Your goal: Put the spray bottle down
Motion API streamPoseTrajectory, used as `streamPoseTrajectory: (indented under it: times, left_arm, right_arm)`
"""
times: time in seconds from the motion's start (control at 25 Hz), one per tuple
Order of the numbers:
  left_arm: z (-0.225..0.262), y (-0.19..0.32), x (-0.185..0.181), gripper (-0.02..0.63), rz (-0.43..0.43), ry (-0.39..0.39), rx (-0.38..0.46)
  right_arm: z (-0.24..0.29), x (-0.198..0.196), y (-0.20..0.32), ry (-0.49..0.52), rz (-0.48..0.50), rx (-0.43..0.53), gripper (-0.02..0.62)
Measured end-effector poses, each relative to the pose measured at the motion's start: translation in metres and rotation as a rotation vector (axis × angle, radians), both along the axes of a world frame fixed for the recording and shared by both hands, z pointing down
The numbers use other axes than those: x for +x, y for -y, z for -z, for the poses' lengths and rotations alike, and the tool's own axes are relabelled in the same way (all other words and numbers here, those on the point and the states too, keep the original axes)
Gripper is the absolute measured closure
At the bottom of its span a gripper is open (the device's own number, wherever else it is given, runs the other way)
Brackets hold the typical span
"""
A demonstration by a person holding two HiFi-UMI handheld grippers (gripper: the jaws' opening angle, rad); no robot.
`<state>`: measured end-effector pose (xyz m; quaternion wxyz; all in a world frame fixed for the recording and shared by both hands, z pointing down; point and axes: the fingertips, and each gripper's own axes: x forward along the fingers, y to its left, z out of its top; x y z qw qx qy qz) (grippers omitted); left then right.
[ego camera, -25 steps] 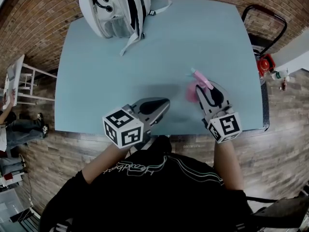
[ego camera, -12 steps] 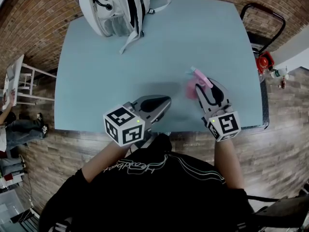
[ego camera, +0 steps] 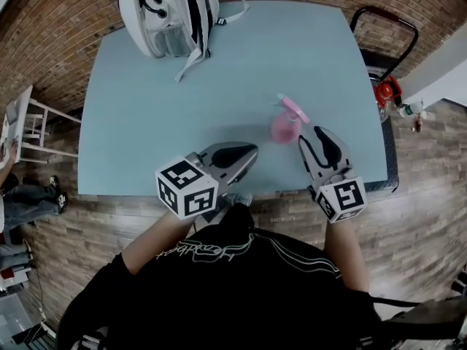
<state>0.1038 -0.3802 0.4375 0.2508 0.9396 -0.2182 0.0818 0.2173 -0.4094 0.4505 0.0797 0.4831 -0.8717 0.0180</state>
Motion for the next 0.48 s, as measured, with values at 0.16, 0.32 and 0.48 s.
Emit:
streamPoseTrajectory:
  times: [0.16,0.32,0.48]
  left_arm:
    - [0.010,-0.022,0.004,0.598,-0.014,-0.016,0.018]
    - [0.022,-0.049,0.010,0.598,-0.037,-0.039,0.040]
    - [0.034,-0.076,0.006,0.598,-0.053,-0.050,0.083]
  right_arm:
    - [0.017,0.004,-0.035,0.025,0.002,-0.013,0.465]
    - [0.031,-0.001,-0.072,0.076,0.021,-0.028,0.465]
    - [0.038,-0.024,-0.107,0.151,0.083,-0.043,0.468]
